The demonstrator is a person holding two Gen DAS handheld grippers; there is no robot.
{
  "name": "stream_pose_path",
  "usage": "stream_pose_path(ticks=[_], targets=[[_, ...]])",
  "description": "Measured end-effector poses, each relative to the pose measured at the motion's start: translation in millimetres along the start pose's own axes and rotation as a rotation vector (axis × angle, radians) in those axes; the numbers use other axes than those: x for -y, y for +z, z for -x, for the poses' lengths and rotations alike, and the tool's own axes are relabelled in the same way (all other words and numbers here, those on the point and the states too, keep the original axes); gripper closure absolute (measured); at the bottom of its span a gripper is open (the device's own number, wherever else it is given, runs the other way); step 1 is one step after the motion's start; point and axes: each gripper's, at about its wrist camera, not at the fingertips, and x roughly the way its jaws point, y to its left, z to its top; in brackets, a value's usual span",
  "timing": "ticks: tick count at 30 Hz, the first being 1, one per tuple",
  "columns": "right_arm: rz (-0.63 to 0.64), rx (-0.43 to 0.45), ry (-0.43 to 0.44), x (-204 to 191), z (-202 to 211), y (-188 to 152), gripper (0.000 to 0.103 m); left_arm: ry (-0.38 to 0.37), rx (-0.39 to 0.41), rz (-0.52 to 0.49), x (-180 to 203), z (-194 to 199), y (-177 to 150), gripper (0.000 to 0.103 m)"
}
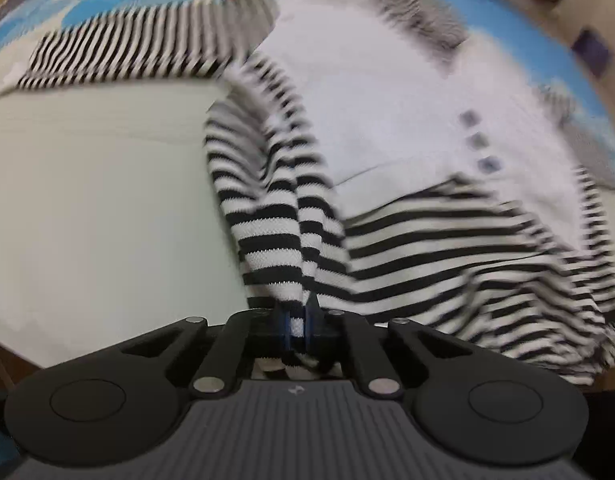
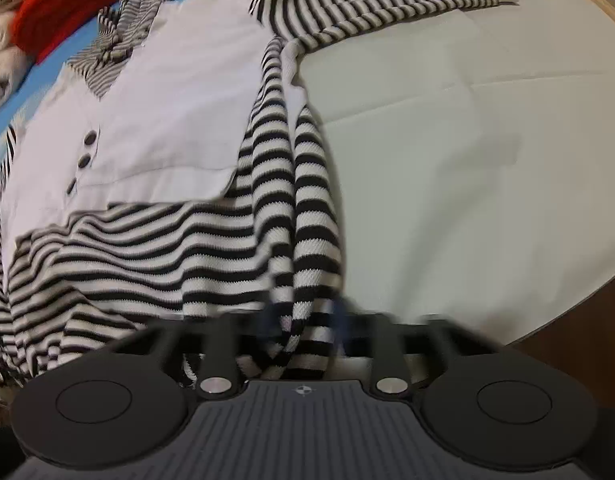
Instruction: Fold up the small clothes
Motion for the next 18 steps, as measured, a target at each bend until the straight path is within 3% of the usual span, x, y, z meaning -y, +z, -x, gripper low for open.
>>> stream_pose_path(ticks=[2, 4, 6, 8, 10, 11, 13, 16, 18], targets=[[-0.056, 0.158, -0.026, 10, 26, 6, 0.098, -0.113, 0.067, -0.009, 5, 24, -6, 0.097], [-0.074, 0.25, -0.018, 16, 44, 10, 0.098, -0.114, 0.094, -0.025, 4, 37, -12, 0.097], [-0.057, 0.203, -0.006, 17, 41, 8, 0.098, -0.028, 0.012, 0.049, -11, 27, -17, 0.097], [-0.009, 0.051, -0.008, 13, 19, -1, 0.097, 0.041, -0.066, 0.096, -23, 14, -22, 0.095], [0.037, -0.019, -0.018, 7, 7, -11, 0.094, 0.056, -0.069, 0.069, -20, 14, -23, 0.086], [0.059, -0.011, -0.031, 4, 8, -12, 0.092, 0.059, -0.051, 0.057, -17, 17, -22, 0.084], [0.051, 0.02, -0.027, 3, 16, -11, 0.085, 0.065, 0.007, 0.039, -11, 27, -20, 0.064], [-0.006, 0.045, -0.012, 9, 24, -9, 0.068, 0.032, 0.074, 0.013, -5, 36, -18, 0.061], [0.006, 0.036, -0.011, 8, 22, -9, 0.064, 0.056, 0.036, -0.016, -1, 26, -17, 0.064]])
